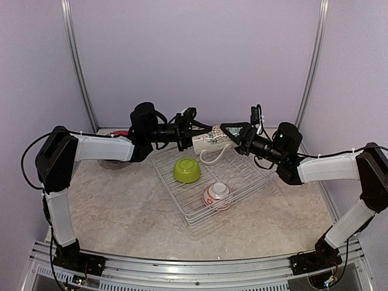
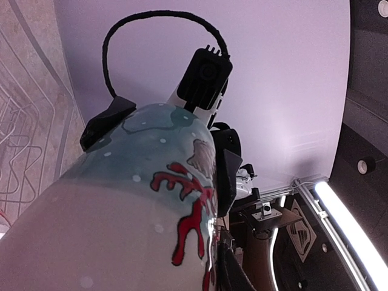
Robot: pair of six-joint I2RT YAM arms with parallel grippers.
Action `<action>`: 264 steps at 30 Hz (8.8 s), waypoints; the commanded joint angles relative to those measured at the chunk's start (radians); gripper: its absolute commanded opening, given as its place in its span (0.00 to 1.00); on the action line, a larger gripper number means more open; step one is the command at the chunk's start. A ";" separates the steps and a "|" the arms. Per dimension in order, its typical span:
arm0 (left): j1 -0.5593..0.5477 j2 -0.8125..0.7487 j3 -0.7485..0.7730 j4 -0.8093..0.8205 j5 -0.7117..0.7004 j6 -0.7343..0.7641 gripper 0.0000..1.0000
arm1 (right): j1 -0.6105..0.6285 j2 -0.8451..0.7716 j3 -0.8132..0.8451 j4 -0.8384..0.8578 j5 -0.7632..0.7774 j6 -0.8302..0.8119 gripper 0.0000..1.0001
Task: Unload the mixed dishes from the dish rack
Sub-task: Pass from the right arm to the left, then place the cup at the corner of the board, then grab the bowl from the dish rack, then pass from the right arm to the left
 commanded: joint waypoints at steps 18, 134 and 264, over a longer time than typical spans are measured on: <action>0.058 -0.167 -0.028 -0.253 -0.050 0.264 0.00 | -0.008 -0.056 0.000 -0.118 0.028 -0.075 0.99; 0.311 -0.668 0.008 -1.329 -1.053 0.985 0.99 | 0.341 0.298 0.675 -1.724 0.616 -0.763 0.90; 0.018 0.083 0.006 -0.020 0.078 0.038 0.17 | 0.008 -0.065 0.113 -0.473 0.010 -0.269 0.00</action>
